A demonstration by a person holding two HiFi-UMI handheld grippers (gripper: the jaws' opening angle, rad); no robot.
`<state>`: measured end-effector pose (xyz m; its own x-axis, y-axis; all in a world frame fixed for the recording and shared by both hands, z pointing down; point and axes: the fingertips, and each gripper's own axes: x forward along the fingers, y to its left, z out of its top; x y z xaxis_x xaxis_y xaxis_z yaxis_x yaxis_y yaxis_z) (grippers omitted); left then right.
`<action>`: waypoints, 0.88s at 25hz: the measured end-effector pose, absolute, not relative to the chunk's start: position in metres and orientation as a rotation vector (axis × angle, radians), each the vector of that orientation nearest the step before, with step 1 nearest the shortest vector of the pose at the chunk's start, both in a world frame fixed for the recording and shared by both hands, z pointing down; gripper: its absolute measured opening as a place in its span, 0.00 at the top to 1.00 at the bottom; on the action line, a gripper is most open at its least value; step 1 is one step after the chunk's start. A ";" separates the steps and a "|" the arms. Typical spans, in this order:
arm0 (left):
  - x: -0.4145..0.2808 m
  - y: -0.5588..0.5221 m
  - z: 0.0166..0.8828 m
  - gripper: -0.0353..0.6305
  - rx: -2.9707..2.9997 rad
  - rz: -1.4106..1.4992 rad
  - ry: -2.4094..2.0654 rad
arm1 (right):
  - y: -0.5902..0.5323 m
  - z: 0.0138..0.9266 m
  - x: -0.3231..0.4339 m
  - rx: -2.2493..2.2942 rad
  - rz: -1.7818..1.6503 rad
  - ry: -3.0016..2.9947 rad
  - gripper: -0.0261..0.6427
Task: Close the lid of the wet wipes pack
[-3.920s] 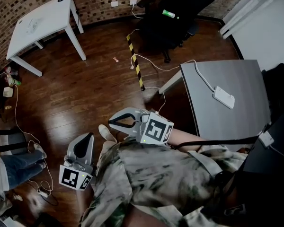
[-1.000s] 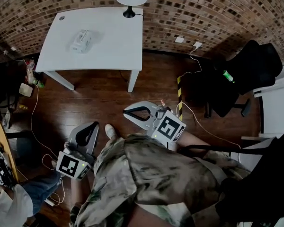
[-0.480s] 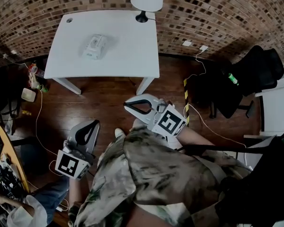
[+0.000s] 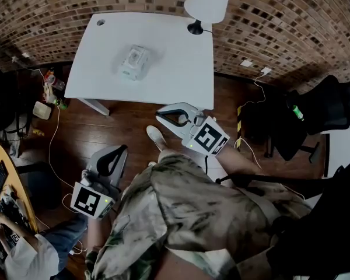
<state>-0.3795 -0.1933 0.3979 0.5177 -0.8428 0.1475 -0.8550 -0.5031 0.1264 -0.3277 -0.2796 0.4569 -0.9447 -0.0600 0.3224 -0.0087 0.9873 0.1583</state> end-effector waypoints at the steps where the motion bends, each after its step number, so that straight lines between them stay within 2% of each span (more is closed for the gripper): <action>1: -0.384 -0.199 0.400 0.95 2.563 0.112 -1.459 | -0.291 0.463 -0.332 0.043 -0.229 -2.790 0.96; 22: -0.437 -0.330 0.401 0.94 2.436 0.192 -1.563 | -0.494 0.597 -0.420 -0.018 -0.190 -2.618 0.96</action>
